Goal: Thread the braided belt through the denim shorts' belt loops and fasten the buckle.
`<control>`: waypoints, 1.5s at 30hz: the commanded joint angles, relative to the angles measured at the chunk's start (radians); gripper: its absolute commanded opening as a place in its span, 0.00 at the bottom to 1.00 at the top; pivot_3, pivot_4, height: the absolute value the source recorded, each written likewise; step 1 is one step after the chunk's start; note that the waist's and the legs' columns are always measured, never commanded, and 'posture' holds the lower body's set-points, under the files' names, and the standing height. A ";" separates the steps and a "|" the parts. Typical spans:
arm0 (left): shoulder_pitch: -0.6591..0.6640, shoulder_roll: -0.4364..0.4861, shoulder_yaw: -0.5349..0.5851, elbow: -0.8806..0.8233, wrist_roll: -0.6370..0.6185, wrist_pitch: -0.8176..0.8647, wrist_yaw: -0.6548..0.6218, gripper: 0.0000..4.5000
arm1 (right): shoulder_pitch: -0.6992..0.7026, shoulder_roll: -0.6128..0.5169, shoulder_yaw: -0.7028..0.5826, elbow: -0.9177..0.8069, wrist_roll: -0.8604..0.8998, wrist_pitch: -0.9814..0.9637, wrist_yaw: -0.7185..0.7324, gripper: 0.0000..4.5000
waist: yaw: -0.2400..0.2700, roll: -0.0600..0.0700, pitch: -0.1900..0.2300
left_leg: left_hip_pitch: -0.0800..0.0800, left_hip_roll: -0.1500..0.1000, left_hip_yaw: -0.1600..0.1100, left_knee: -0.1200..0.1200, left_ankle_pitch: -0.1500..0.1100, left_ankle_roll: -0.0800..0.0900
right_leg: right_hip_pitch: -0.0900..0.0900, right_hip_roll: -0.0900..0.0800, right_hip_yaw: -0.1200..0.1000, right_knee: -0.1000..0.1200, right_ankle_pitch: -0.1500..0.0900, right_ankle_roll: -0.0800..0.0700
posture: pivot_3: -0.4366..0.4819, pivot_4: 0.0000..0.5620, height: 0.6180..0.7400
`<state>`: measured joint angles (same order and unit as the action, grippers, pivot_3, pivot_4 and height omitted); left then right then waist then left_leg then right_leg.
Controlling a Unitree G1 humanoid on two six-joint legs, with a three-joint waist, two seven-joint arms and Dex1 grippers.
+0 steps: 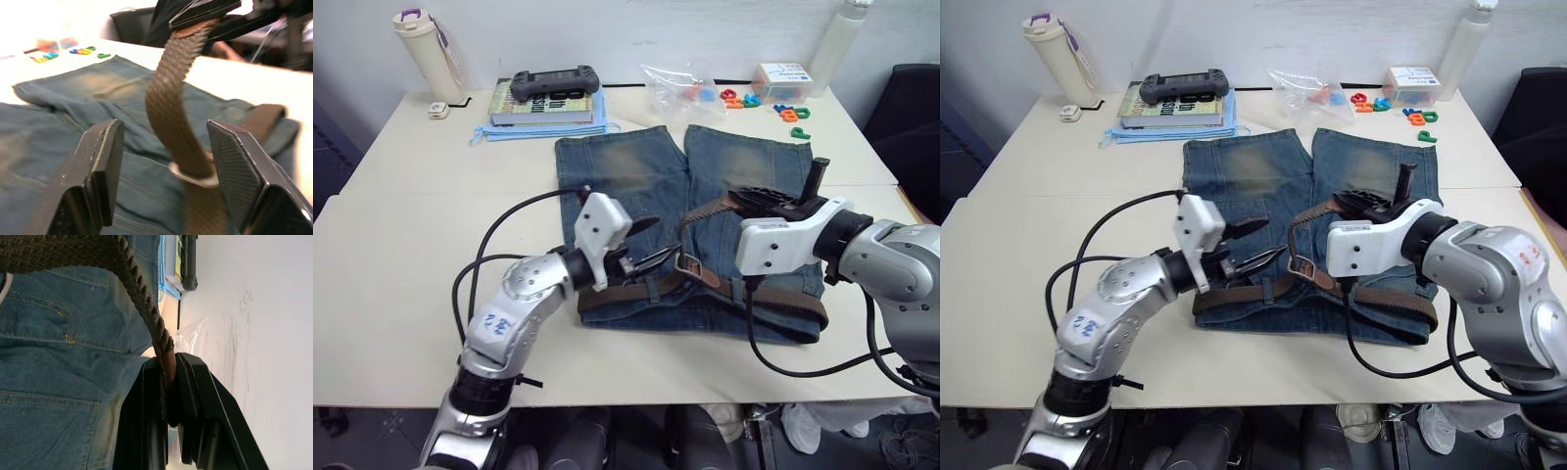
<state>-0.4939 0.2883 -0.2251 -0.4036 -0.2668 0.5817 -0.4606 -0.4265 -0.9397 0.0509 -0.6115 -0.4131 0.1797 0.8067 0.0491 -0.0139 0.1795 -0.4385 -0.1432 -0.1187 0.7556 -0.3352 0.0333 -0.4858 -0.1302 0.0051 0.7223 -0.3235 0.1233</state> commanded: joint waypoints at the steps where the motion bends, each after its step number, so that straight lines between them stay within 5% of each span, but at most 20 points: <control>1: -0.030 -0.015 -0.044 0.006 0.081 -0.046 0.039 0.67 | -0.022 0.008 -0.001 -0.043 -0.022 0.002 0.004 0.00 | 0.000 0.000 0.000 | 0.000 0.000 0.000 0.000 0.000 0.000 | 0.000 0.000 0.000 0.000 0.000 0.000 | 0.48 0.27 0.34; 17: -0.103 -0.143 -0.095 0.125 0.187 -0.062 0.097 0.67 | -0.029 0.054 0.034 -0.041 -0.063 -0.007 0.004 0.00 | 0.000 0.000 0.000 | 0.000 0.000 0.000 0.000 0.000 0.000 | 0.000 0.000 0.000 0.000 0.000 0.000 | 0.48 0.27 0.34; 20: -0.098 -0.148 -0.088 0.119 0.173 -0.067 0.086 0.50 | -0.029 0.059 0.033 -0.043 -0.062 -0.003 0.006 0.00 | 0.000 0.000 0.000 | 0.000 0.000 0.000 0.000 0.000 0.000 | 0.000 0.000 0.000 0.000 0.000 0.000 | 0.48 0.27 0.34; 26: -0.099 -0.161 -0.081 0.119 0.172 -0.064 0.082 0.01 | -0.025 0.070 0.028 -0.049 -0.067 0.008 0.012 0.00 | 0.000 0.000 0.000 | 0.000 0.000 0.000 0.000 0.000 0.000 | 0.000 0.000 0.000 0.000 0.000 0.000 | 0.48 0.27 0.34; 39: -0.067 -0.218 -0.011 0.129 0.106 -0.049 0.077 0.01 | -0.029 0.113 0.025 -0.068 -0.066 0.075 0.014 0.00 | -0.001 0.000 0.000 | 0.000 0.000 0.000 0.000 0.000 0.000 | 0.000 0.000 0.000 0.001 0.000 0.000 | 0.48 0.27 0.34; 45: -0.032 -0.239 0.021 0.119 0.047 -0.039 0.060 0.00 | -0.044 0.160 0.014 -0.088 -0.051 0.153 0.012 0.62 | 0.000 0.000 0.000 | 0.000 0.000 0.000 0.000 0.000 0.000 | -0.001 0.000 0.000 0.001 0.000 0.000 | 0.48 0.27 0.34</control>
<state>-0.5309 0.0570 -0.2235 -0.2436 -0.1933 0.5508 -0.3965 -0.4549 -0.7803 0.0924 -0.6618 -0.4648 0.3148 0.8221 0.0487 -0.0141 0.1796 -0.4384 -0.1432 -0.1189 0.7560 -0.3349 0.0329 -0.4863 -0.1298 0.0050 0.7231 -0.3234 0.1235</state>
